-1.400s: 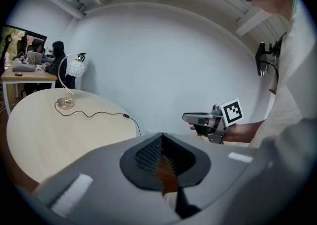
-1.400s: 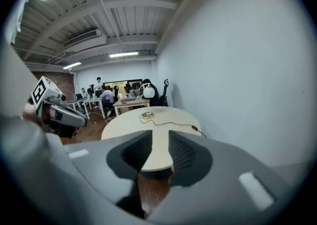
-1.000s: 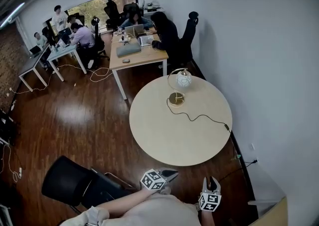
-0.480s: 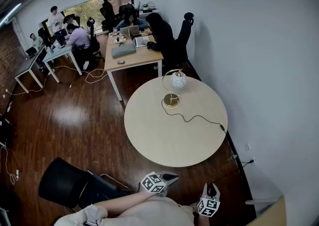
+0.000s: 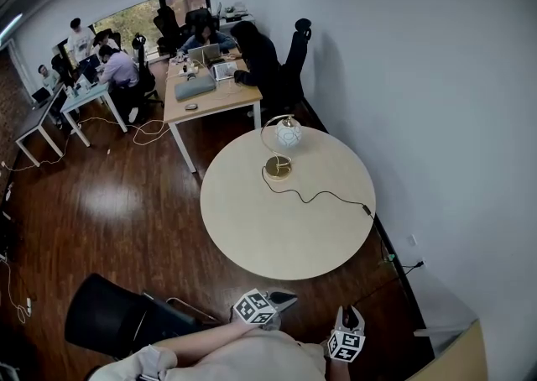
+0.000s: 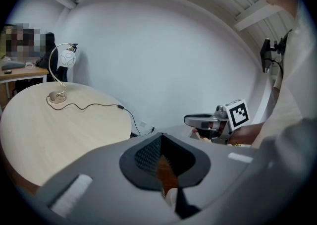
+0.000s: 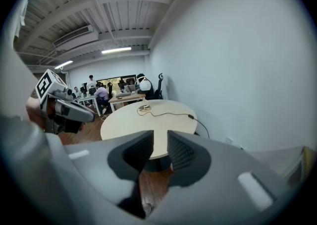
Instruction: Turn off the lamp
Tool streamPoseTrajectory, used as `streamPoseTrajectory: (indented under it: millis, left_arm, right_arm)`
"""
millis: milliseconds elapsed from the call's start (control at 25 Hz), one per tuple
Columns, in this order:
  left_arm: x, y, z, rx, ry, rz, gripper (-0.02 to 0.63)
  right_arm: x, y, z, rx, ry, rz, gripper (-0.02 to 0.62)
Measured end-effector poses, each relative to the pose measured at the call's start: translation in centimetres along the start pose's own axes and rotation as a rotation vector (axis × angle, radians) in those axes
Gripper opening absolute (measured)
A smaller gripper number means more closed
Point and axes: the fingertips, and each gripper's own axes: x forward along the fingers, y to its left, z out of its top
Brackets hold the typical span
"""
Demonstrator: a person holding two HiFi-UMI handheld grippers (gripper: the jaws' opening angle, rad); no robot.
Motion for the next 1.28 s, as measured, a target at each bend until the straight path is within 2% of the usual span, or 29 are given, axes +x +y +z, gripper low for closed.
streamPoseTrajectory:
  millis: [600,840,1280]
  left_arm:
    - [-0.2,0.5,0.0,-0.006,0.002,-0.015,0.000]
    - [-0.1,0.7,0.1,-0.009,0.007,-0.025,0.000]
    - [0.2,1.2,0.3,-0.023,0.008,-0.027,0.000]
  right_arm:
    - [1.4,1.2,0.4,-0.047,0.024,0.020,0.061]
    - [1.5,1.6,1.1,-0.093,0.008,0.023,0.009]
    - [1.8,1.7,0.7,-0.114,0.028,0.025,0.008]
